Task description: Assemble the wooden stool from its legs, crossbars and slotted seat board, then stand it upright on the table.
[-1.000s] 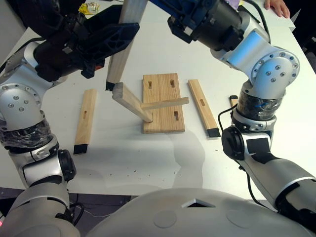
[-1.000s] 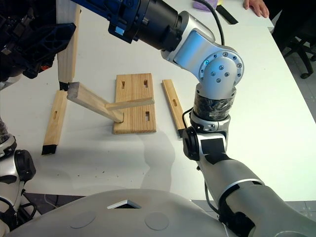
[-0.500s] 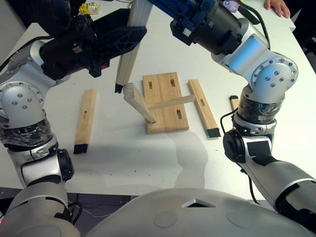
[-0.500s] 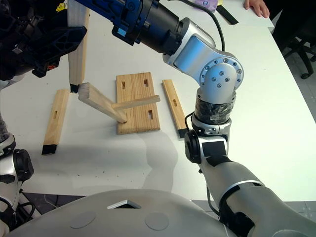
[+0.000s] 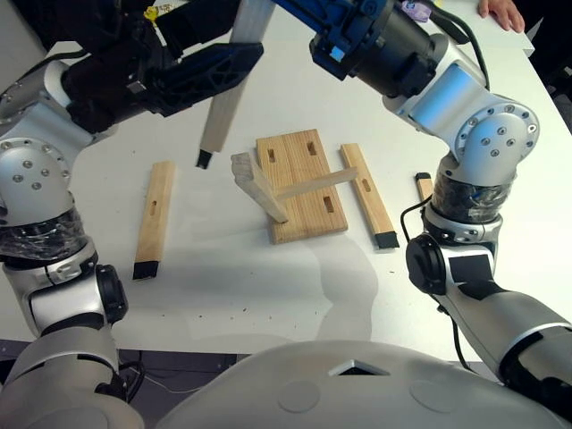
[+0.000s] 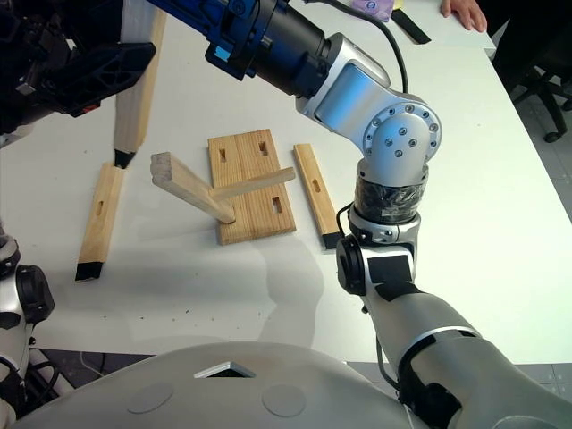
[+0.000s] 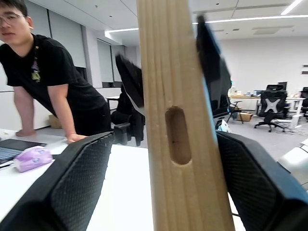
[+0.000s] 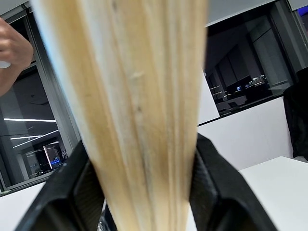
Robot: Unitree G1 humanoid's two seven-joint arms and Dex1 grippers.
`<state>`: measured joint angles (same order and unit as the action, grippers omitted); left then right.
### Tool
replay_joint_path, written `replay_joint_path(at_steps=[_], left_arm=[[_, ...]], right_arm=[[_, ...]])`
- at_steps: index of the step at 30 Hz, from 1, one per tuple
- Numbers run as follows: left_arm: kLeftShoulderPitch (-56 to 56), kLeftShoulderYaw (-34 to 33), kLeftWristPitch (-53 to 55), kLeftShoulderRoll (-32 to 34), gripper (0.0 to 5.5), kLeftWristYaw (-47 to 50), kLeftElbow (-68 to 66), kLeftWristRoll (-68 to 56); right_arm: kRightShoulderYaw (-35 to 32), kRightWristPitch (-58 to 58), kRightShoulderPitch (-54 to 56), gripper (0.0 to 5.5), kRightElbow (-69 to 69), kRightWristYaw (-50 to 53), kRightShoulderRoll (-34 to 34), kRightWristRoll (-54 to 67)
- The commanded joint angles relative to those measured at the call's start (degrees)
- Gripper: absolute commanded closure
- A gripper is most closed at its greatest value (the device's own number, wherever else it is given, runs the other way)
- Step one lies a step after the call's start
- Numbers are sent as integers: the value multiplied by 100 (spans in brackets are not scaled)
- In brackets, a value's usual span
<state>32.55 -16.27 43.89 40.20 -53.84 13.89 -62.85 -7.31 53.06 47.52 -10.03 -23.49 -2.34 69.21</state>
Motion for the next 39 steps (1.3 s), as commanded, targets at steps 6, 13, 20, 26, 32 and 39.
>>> replay_joint_path(at_steps=[6, 13, 20, 26, 32, 39], left_arm=[[-108, 118, -48, 114, 174, 64, 22, 385], [-626, 11, -224, 261, 174, -66, 163, 712], [-948, -134, -497, 510, 174, -235, 89, 1095], [-1428, -288, -1064, 881, 174, -474, -427, 1884], [-2773, -658, -1453, 586, 174, 70, -159, 2496], [-4477, -160, -1309, -204, 174, 762, 1202, 2640]], right_arm=[[-102, -480, 241, 344, 231, -177, -29, -167], [-169, -685, 408, 345, 472, -75, -51, -316], [-98, -1300, 532, 345, 872, -181, -243, -1233], [267, -2034, 524, 345, 1339, -796, -882, -2522], [927, -2622, 261, 345, 1733, -1914, -2042, -3896], [1405, -2560, -214, 345, 1925, -3598, -3207, -4439]])
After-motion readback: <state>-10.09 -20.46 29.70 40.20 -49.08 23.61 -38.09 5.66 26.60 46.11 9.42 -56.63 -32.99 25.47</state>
